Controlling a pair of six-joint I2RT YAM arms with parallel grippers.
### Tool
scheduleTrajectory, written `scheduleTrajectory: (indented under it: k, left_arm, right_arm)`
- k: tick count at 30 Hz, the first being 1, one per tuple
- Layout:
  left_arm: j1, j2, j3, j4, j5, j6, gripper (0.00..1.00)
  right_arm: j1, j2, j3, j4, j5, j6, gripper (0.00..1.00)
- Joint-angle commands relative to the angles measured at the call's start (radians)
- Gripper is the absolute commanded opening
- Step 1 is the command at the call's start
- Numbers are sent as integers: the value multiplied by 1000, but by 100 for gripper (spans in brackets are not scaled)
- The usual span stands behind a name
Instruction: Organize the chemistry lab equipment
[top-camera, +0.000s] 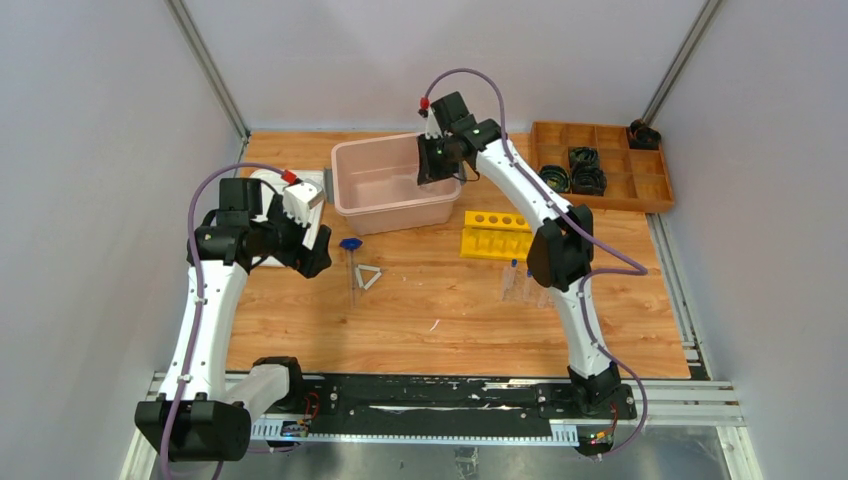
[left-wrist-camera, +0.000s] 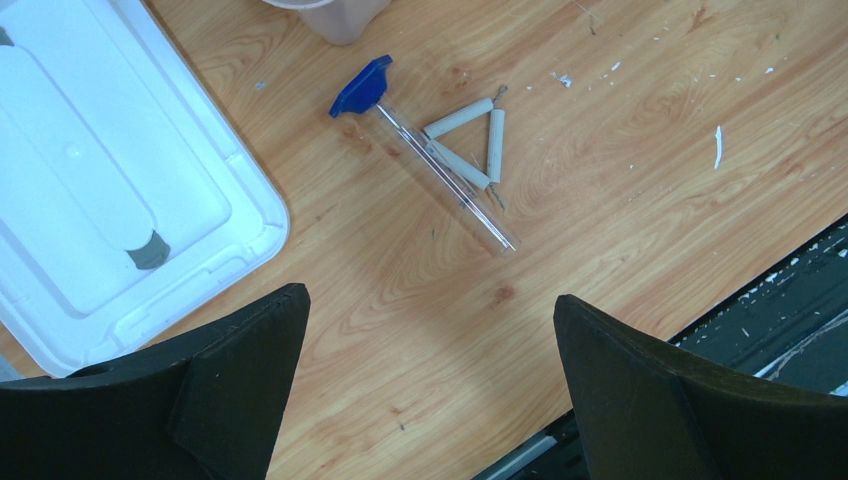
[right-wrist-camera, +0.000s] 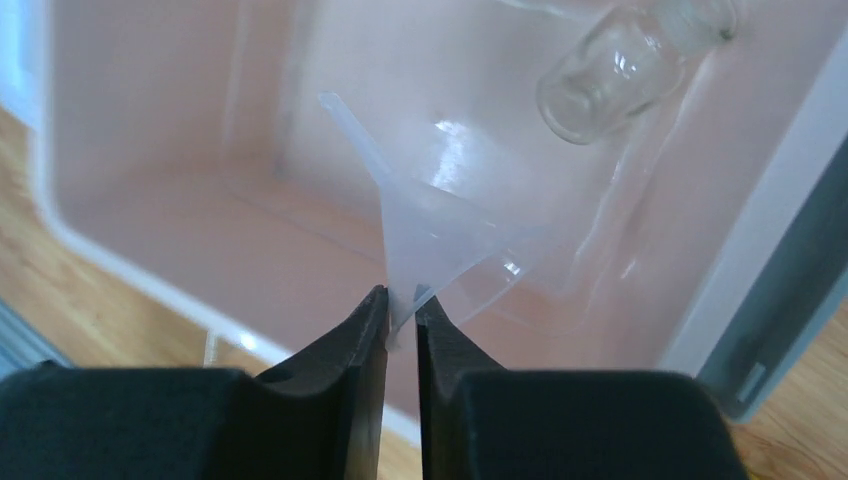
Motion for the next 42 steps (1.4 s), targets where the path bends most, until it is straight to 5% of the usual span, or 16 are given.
scheduleTrajectory:
  k: [1, 9, 12, 18, 23, 35, 42]
  left_arm:
    - [5, 5, -6, 1, 8, 18, 99]
    - [6, 23, -8, 1, 20, 18, 99]
    - [6, 29, -13, 1, 24, 19, 99]
    - [7, 46, -51, 37, -1, 15, 99]
    - [7, 34, -97, 87, -7, 30, 100]
    - [-25, 68, -280, 253, -4, 107, 97]
    - [-221, 144, -319, 408, -158, 53, 97]
  right_arm:
    - [-7, 51, 80, -123, 86, -24, 25]
    - [-1, -1, -16, -119, 210, -49, 53]
    - [6, -31, -53, -109, 229, -58, 52]
    - [52, -72, -132, -110, 246, -36, 34]
    - [117, -111, -218, -96, 273, 7, 33]
    - [186, -246, -343, -79, 425, 75, 37]
    - [185, -358, -444, -44, 483, 65, 46]
